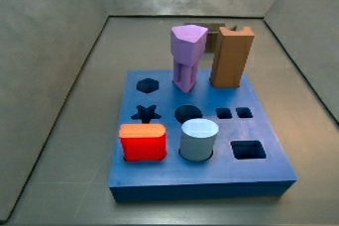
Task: Pick up the double-square object. Move to above the board. Insert the double-square object.
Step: Move to above the board, then insert the double-square object.
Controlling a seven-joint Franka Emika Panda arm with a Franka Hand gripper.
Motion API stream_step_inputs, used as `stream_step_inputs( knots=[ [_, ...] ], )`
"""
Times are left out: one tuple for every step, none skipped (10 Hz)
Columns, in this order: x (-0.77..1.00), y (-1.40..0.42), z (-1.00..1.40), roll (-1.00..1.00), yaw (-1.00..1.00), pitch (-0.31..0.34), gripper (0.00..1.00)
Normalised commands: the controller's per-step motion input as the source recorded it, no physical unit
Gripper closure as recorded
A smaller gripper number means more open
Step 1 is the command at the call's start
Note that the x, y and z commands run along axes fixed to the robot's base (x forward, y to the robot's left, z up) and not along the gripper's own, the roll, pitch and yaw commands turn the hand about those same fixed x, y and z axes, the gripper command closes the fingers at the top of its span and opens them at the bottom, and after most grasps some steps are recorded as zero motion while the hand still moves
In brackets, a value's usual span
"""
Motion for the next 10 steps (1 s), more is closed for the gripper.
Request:
stream_step_inputs(
  knots=[
    [0.54,-0.87,0.34,0.03,0.01,0.138,1.0],
    [0.39,-0.57,0.23,0.06,0.01,0.145,1.0],
    [0.23,-0.27,0.11,0.06,0.01,0.114,1.0],
    [0.11,-0.06,-0.26,0.0,-0.92,-0.017,1.0],
    [0.09,-0.05,-0.27,0.0,-0.94,-0.017,1.0],
    [0.11,-0.05,-0.25,0.0,-0.93,-0.031,1.0],
    [0.16,-0.06,-0.22,0.0,-0.89,-0.031,1.0],
    [0.39,-0.08,-0.17,0.0,-0.69,-0.023,1.0],
    [0.57,-0.15,-0.13,-0.02,-0.51,0.0,1.0],
    [0.65,-0.27,-0.13,-0.07,-0.39,0.0,1.0]
  ],
)
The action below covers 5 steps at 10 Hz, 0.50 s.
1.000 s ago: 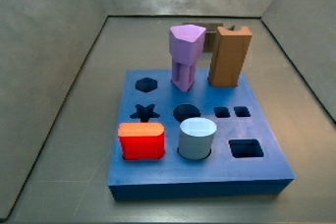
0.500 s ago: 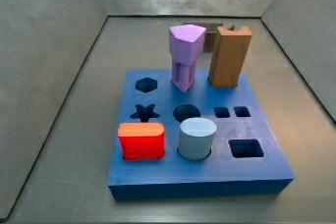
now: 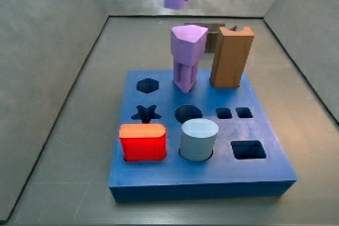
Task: Pick up the double-square object. Move to above the board. Insert the double-square object.
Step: Insert the double-square object.
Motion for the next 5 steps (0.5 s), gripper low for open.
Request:
stream_step_inputs(
  knots=[
    [0.68,-0.3,-0.17,-0.04,-0.36,0.0,1.0],
    [0.66,-0.33,-0.2,-0.04,-0.36,0.0,1.0],
    [0.6,-0.33,-0.26,0.0,-0.41,0.0,1.0],
    [0.42,-0.31,-0.33,0.0,-0.58,-0.04,1.0],
    [0.4,-0.31,-0.33,0.0,-0.61,-0.017,1.0]
  ],
)
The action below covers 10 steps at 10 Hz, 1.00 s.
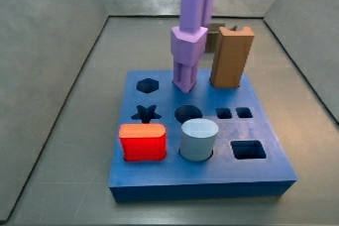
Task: Pick up the double-square object. Move to above the board. Insert the double-square object.
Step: Insert the double-square object.
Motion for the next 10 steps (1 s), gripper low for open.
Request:
stream_step_inputs(
  knots=[
    [0.47,-0.32,-0.39,0.0,-0.55,-0.014,1.0],
    [0.41,-0.32,-0.53,0.11,-0.61,-0.057,1.0],
    [0.2,-0.27,-0.53,0.1,-0.81,-0.063,1.0],
    [0.19,-0.24,-0.59,0.16,-0.83,-0.086,1.0],
    [0.2,-0.23,-0.63,0.19,-0.83,-0.094,1.0],
    [0.13,-0.1,-0.61,0.19,-0.92,-0.091,1.0],
    [0.03,-0.03,-0.53,0.13,-1.0,-0.071,1.0],
    [0.01,0.0,-0.51,0.11,-1.0,-0.06,1.0],
    [0.0,0.0,-0.47,0.08,-1.0,-0.054,1.0],
    [0.21,-0.01,-0.3,0.0,-0.88,0.0,1.0]
  ],
)
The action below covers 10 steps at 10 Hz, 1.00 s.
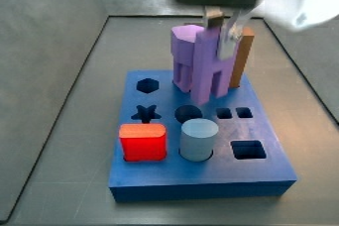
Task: Pick up the double-square object. Move to above the board. Insert the double-square object.
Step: Insert the double-square object.
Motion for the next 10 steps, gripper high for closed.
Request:
stream_step_inputs(
  knots=[
    [0.47,-0.04,-0.21,0.0,-0.66,0.0,1.0],
    [0.58,-0.06,-0.16,0.0,-0.55,0.0,1.0],
    [0.56,-0.06,-0.15,-0.01,-0.56,0.0,1.0],
    [0.52,-0.05,-0.16,0.0,-0.6,0.0,1.0],
    [0.5,-0.02,-0.27,0.0,-0.62,0.0,1.0],
    [0.48,0.0,-0.37,0.1,-0.59,0.0,1.0],
    [0.42,0.0,-0.31,0.11,-0.51,0.183,1.0],
    [0.37,-0.07,-0.06,0.24,-0.41,0.343,1.0],
    [0.34,-0.1,0.0,0.24,-0.4,0.371,1.0],
    [0.39,-0.11,0.0,0.22,-0.37,0.357,1.0]
  ],
)
